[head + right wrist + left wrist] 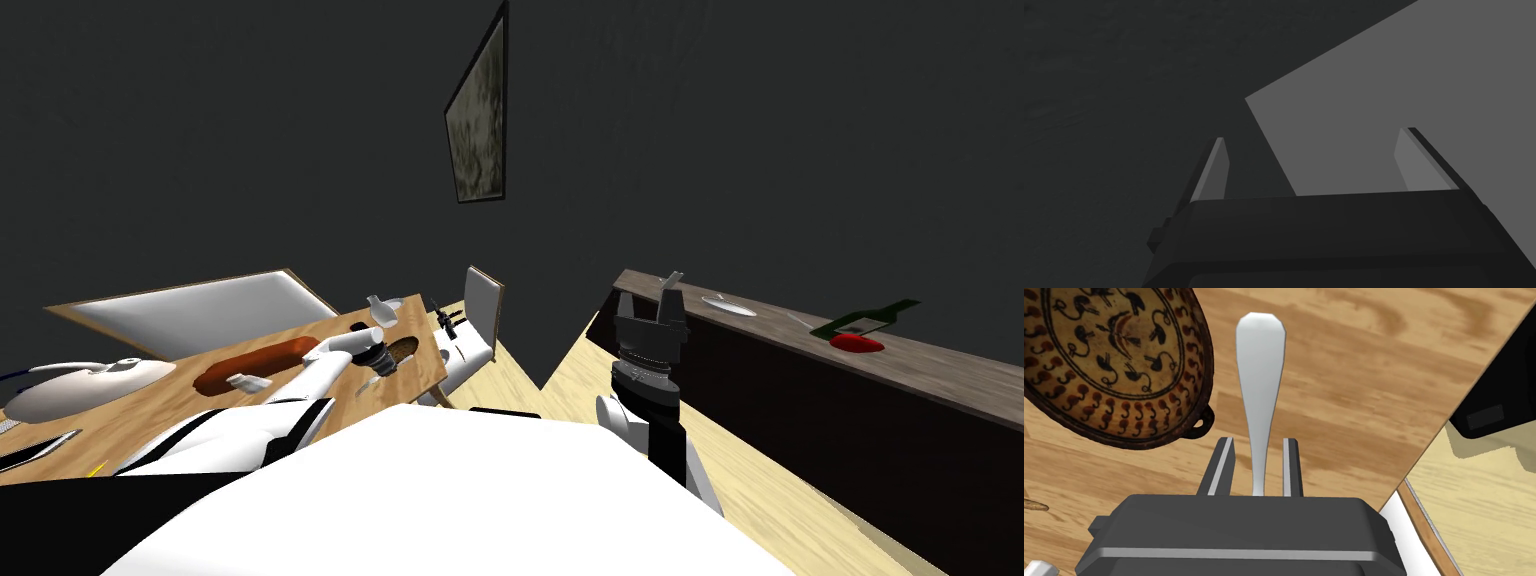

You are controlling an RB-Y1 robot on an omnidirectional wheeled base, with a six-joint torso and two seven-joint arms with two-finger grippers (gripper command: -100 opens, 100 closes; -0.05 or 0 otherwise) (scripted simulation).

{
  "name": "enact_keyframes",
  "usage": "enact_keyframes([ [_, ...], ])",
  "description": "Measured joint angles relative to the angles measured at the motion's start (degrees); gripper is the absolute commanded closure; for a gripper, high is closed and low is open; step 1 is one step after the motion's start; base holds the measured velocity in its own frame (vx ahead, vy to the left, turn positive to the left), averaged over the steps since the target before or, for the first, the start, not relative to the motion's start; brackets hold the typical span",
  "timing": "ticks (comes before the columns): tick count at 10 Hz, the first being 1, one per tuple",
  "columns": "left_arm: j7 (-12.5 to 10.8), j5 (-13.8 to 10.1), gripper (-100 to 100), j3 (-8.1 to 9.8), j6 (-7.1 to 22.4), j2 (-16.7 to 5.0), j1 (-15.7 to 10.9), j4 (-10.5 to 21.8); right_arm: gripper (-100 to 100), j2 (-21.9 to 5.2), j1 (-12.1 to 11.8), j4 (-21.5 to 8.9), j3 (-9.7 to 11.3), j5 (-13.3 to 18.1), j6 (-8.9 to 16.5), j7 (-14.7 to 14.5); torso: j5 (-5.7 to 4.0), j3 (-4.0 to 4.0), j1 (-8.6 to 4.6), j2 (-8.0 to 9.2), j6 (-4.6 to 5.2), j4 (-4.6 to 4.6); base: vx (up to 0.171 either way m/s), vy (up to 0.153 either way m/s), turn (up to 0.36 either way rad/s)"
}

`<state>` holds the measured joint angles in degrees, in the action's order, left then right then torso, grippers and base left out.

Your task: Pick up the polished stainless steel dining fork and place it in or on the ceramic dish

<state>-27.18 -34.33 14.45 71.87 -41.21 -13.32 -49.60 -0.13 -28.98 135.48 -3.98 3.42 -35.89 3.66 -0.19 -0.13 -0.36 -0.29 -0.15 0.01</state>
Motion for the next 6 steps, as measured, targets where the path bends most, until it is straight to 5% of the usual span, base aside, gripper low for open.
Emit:
enact_keyframes([
  [3, -1.22, 0.3, 100, 0.58, 2.0, -2.02, 2.3, -4.17, 0, 0.0, -0.01, 0.0, 0.0, 0.0, 0.0, 0.0, -0.03, -0.09, -0.05, -0.19, 0.02, -0.02, 0.127, -0.051, 0.002],
  [6, 1.05, 0.13, 100, -0.78, 1.07, -4.25, 1.92, -2.14, 0, -0.01, 0.0, 0.0, -0.01, 0.0, 0.0, 0.0, 0.0, -0.14, 0.18, -0.24, 0.1, -0.05, 0.131, 0.004, -0.029],
])
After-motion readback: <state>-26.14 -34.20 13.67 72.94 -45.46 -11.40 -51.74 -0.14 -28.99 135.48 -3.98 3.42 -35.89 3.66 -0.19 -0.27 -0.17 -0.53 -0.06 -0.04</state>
